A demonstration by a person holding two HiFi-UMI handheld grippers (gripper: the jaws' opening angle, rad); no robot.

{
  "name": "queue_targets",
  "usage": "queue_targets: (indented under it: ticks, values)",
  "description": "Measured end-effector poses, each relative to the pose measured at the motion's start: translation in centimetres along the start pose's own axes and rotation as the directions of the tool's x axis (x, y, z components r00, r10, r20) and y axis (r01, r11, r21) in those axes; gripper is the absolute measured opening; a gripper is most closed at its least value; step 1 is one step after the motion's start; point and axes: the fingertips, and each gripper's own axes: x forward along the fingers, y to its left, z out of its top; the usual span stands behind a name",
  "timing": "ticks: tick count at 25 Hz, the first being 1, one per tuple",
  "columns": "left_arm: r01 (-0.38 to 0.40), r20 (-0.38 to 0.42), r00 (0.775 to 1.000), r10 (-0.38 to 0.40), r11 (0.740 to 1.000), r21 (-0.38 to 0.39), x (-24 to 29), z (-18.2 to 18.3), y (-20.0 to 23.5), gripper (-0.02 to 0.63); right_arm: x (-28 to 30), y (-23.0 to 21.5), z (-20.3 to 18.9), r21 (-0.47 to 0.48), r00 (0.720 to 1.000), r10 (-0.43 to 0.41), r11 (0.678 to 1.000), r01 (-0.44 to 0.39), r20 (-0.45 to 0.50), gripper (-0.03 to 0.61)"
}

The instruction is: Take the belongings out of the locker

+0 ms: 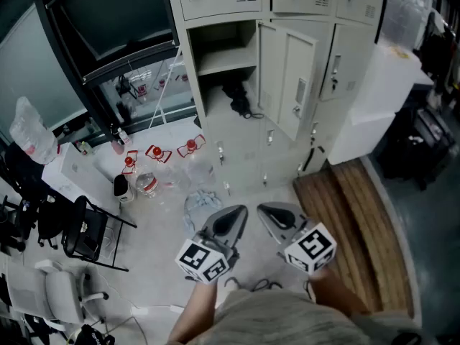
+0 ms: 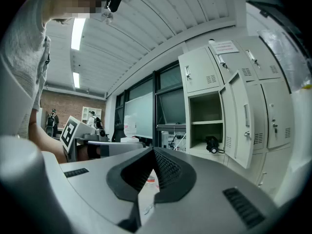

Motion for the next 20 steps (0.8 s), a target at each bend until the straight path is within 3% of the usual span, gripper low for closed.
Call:
queue_targets:
  ticks: [13, 20]
  values:
    - [0.032, -0.001, 0.999, -0.032, 0.999, -0.022, -2.0, 0.9, 5.3, 0.003, 5.8, 1.6, 0.7, -0.012, 1.000, -0.010, 1.000, 0.010, -0.016, 0.002]
    - [0.052, 0.009, 0.999, -0.052, 0.998, -0.030, -4.6, 2.0, 8.1, 0.003, 8.8, 4.0, 2.3, 0.030, 0.998, 0.001, 1.000, -0.002, 0.057, 0.002]
